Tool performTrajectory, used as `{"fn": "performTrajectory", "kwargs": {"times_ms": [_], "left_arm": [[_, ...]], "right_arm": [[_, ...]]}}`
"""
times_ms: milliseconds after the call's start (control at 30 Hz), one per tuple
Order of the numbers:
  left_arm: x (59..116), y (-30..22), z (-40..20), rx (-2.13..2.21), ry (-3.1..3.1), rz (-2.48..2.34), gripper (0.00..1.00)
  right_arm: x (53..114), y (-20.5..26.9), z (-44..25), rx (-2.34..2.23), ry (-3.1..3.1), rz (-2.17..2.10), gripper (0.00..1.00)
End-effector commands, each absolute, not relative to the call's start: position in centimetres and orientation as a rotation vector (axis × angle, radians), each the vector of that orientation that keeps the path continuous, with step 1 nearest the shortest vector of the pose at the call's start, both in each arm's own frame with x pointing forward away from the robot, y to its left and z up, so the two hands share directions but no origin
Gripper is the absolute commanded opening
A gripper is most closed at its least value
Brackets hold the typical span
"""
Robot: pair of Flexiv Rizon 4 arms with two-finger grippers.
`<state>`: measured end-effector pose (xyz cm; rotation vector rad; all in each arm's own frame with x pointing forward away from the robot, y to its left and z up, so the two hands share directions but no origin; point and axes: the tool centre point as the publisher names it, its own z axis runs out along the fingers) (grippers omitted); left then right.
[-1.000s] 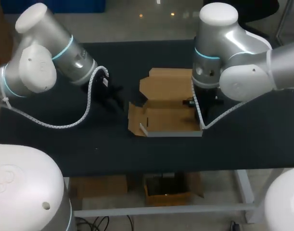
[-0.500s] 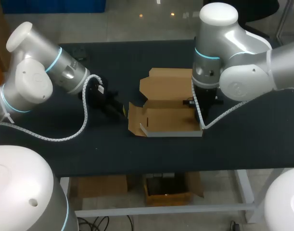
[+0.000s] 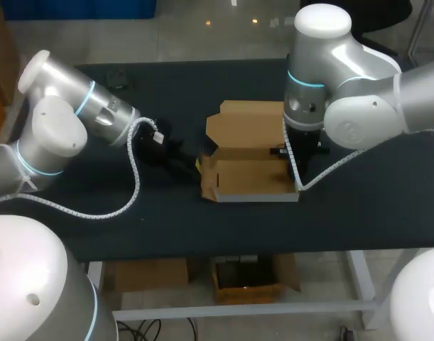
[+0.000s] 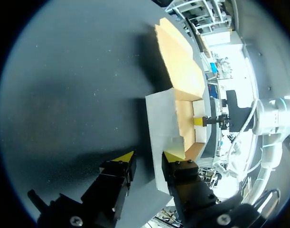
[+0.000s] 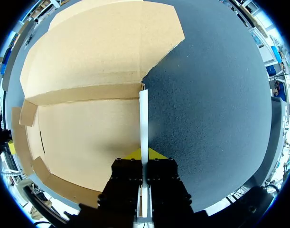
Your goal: Assemble the packaging by folding the flat box into shape, placing the metal phone stand inside, and closing the box properly
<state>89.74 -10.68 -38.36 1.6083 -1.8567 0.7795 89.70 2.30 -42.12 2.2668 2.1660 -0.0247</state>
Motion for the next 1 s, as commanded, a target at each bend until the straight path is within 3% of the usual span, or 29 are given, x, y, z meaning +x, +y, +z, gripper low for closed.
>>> {"fn": "performTrajectory", "kwargs": {"times_ms": [33, 1000], "left_arm": [[89.8, -11.5, -38.2, 1.602, -1.863, 0.790, 0.37], [89.8, -15.5, -36.9, 1.555, -1.925, 0.787, 0.43]], "right_arm": [[89.7, 2.4, -42.1, 2.267, 2.165, -0.030, 0.00], [89.7, 2.4, -42.1, 2.267, 2.165, -0.030, 0.00]]}}
